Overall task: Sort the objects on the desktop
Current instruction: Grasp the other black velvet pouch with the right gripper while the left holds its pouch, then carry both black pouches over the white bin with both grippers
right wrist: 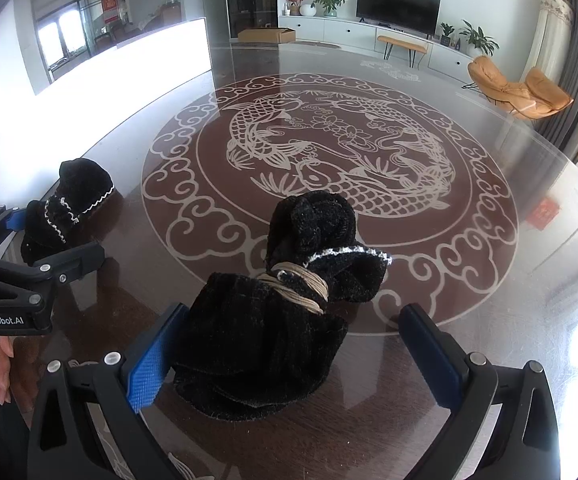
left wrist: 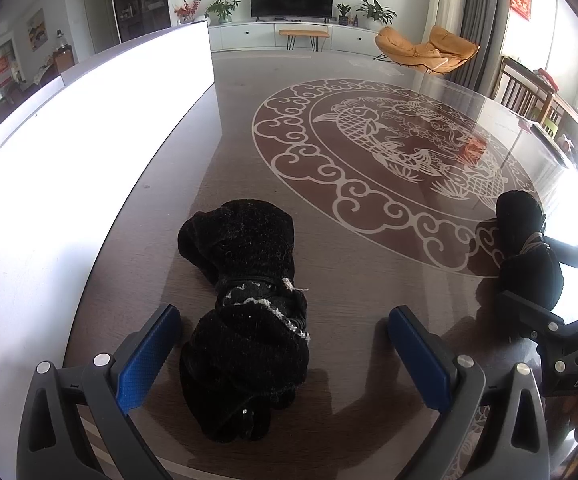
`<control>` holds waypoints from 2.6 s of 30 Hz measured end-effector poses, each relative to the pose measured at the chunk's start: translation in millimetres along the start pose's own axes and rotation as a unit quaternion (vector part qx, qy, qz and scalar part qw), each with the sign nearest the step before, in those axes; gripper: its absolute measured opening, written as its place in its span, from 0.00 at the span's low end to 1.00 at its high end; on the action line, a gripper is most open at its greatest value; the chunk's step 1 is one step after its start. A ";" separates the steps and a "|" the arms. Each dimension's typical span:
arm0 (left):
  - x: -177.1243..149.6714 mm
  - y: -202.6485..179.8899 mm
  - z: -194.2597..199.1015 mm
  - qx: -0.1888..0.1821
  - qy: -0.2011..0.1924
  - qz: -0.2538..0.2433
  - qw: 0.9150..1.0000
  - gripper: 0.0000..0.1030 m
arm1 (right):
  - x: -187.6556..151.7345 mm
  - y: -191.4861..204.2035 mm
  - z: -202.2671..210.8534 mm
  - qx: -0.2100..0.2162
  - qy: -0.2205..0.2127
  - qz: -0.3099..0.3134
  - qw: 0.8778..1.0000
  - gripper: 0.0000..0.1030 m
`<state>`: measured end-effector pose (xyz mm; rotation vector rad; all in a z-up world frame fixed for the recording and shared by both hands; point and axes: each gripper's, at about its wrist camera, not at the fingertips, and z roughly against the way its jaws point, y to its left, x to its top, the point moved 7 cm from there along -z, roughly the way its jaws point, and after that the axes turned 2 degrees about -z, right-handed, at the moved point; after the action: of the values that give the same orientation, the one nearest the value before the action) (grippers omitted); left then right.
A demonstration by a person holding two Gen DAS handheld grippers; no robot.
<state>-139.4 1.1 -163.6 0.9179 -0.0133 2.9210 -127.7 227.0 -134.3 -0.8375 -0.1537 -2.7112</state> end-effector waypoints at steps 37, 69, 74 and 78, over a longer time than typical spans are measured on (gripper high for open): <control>3.3 -5.4 5.3 0.000 0.002 -0.009 1.000 0.83 | -1.4 -2.3 3.7 -0.005 0.007 -0.006 1.000 1.00; 48.7 271.9 160.5 -0.003 -0.103 0.177 0.979 0.34 | 166.2 244.4 117.3 0.208 -0.103 0.126 0.964 0.35; 12.7 318.2 121.0 0.015 -0.037 0.211 0.977 0.36 | 182.1 346.4 60.1 0.260 -0.028 0.151 0.953 0.36; -1.4 328.2 109.5 0.029 -0.020 0.221 0.975 0.45 | 174.6 393.5 16.7 0.267 0.031 0.167 0.949 0.48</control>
<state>-101.5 -329.6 -69.5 1.1071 -0.1561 3.3206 -132.8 -187.3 -16.3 -0.5526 -0.6363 -2.2097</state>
